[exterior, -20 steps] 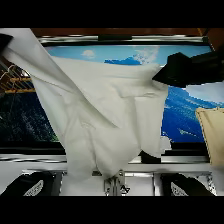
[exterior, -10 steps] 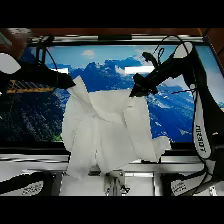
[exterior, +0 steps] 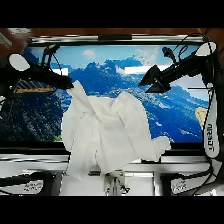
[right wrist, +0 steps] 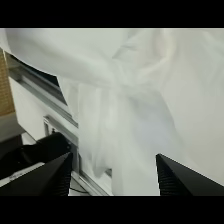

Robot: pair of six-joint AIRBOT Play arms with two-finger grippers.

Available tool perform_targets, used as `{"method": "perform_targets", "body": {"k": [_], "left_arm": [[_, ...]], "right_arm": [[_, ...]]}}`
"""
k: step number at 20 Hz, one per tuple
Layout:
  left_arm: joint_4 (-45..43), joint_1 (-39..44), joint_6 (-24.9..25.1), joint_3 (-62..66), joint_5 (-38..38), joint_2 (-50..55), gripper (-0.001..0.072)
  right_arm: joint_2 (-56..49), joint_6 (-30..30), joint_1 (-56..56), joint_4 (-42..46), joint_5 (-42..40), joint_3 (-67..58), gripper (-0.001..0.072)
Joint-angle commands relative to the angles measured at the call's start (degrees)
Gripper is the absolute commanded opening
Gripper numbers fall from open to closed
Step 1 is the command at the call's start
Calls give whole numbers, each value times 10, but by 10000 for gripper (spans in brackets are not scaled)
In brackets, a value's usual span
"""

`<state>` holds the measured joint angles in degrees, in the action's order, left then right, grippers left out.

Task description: Fold the shirts.

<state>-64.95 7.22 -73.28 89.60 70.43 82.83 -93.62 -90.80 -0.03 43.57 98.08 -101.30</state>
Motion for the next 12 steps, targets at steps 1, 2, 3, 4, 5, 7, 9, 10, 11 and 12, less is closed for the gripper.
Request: {"method": "perform_targets", "body": {"k": [1, 2, 3, 4, 5, 7, 9, 10, 11, 12], "left_arm": [[0, -22, 4, 57, 43, 0, 48], [0, -25, 4, 74, 60, -2, 48], [0, -27, 4, 89, 76, -5, 48], [0, -28, 4, 97, 82, -12, 48], [0, -28, 4, 99, 81, -22, 48], [0, -28, 4, 99, 81, -42, 48], [0, -28, 4, 99, 81, -57, 48], [0, -28, 4, 99, 81, -63, 48], [0, -28, 4, 99, 81, -67, 48], [0, -28, 4, 99, 81, -70, 48]], "right_arm": [[50, 0, 73, 96, 25, 46, 632], [59, 5, 105, 87, 10, 93, 632], [66, 9, 134, 59, -21, 147, 632], [69, 15, 159, 24, -62, 200, 632], [69, 24, 183, -12, -106, 250, 632], [69, 31, 230, -42, -233, 340, 632], [69, 9, 263, -45, -361, 404, 632], [69, -4, 270, -47, -403, 429, 632], [69, -12, 270, -54, -426, 448, 633], [69, -16, 265, -65, -445, 466, 632]]}}
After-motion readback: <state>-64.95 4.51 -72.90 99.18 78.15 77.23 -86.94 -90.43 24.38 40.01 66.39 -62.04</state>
